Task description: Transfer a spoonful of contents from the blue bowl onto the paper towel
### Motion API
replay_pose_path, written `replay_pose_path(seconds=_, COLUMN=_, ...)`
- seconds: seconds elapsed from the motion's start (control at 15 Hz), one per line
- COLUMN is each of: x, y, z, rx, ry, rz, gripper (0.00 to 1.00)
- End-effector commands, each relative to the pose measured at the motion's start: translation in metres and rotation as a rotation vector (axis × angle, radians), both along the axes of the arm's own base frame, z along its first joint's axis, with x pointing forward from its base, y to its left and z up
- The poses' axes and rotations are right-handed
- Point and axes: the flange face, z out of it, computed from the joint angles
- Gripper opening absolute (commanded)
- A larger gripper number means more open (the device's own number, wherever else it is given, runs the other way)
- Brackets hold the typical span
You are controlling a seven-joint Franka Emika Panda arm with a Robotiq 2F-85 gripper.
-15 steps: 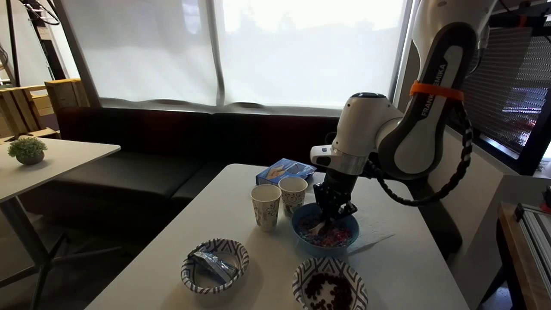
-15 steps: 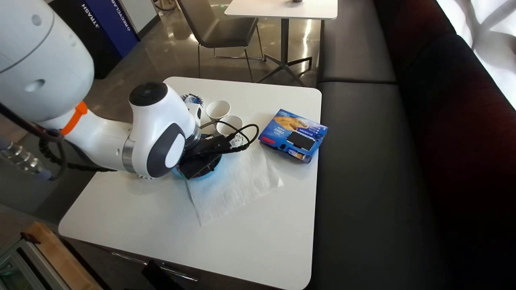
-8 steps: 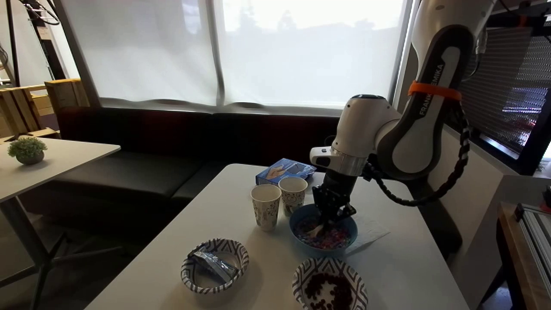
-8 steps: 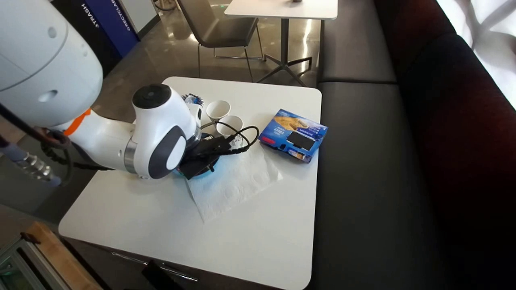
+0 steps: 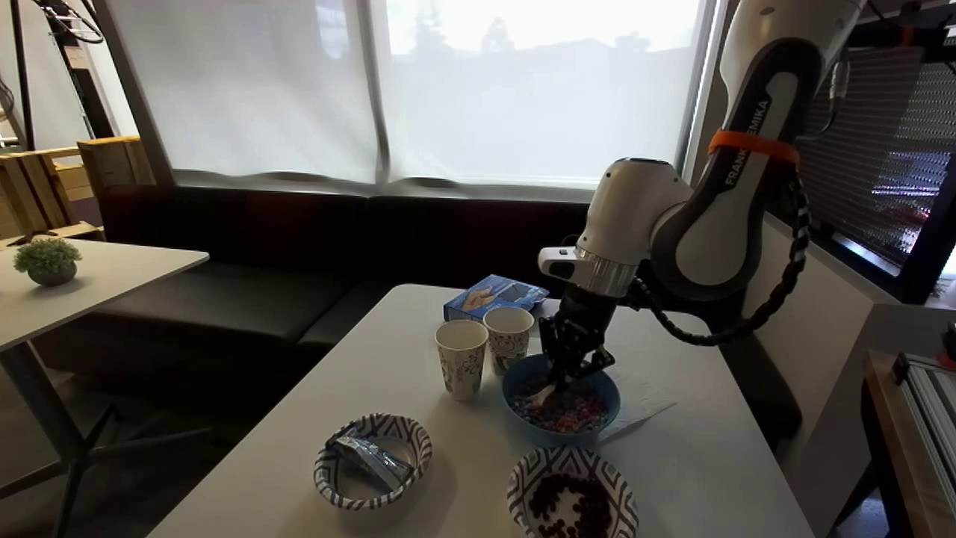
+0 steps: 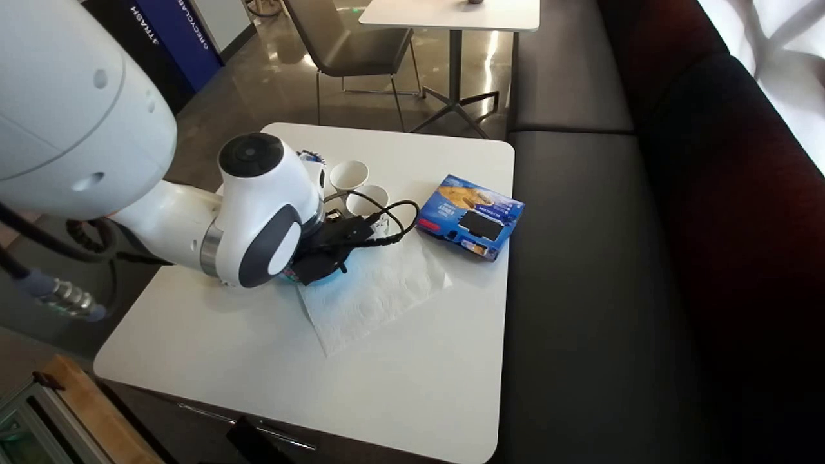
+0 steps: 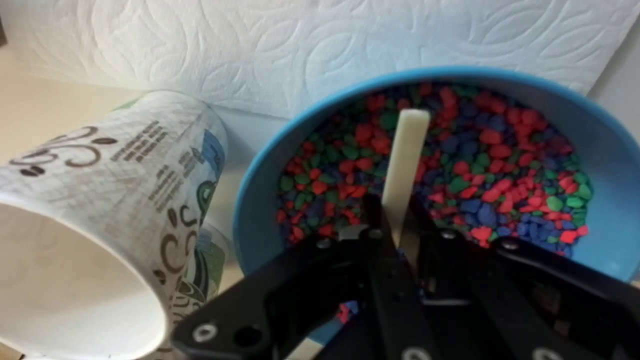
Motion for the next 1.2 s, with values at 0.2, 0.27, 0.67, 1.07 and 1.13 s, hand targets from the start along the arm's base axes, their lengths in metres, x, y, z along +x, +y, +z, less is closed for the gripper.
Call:
replay_pose_path(seconds=0.2, x=-0.004, y=-0.007, z=0.01, rx=0.042, ry=0.011, rz=0.041, gripper=0.03)
replay_pose_path(seconds=0.27, x=-0.004, y=-0.01, z=0.012, rx=0.041, ry=0.013, rz=0.046, gripper=0.03)
replay_pose_path(seconds=0.67, x=-0.011, y=-0.027, z=0.021, rx=0.056, ry=0.039, rz=0.065, gripper=0.03)
replay_pose_path(seconds=1.07, x=-0.031, y=-0.044, z=0.038, rx=0.048, ry=0.065, rz=0.082, gripper=0.03)
replay_pose_path(seconds=1.13, x=-0.033, y=-0.048, z=0.042, rx=0.044, ry=0.062, rz=0.077, gripper=0.03)
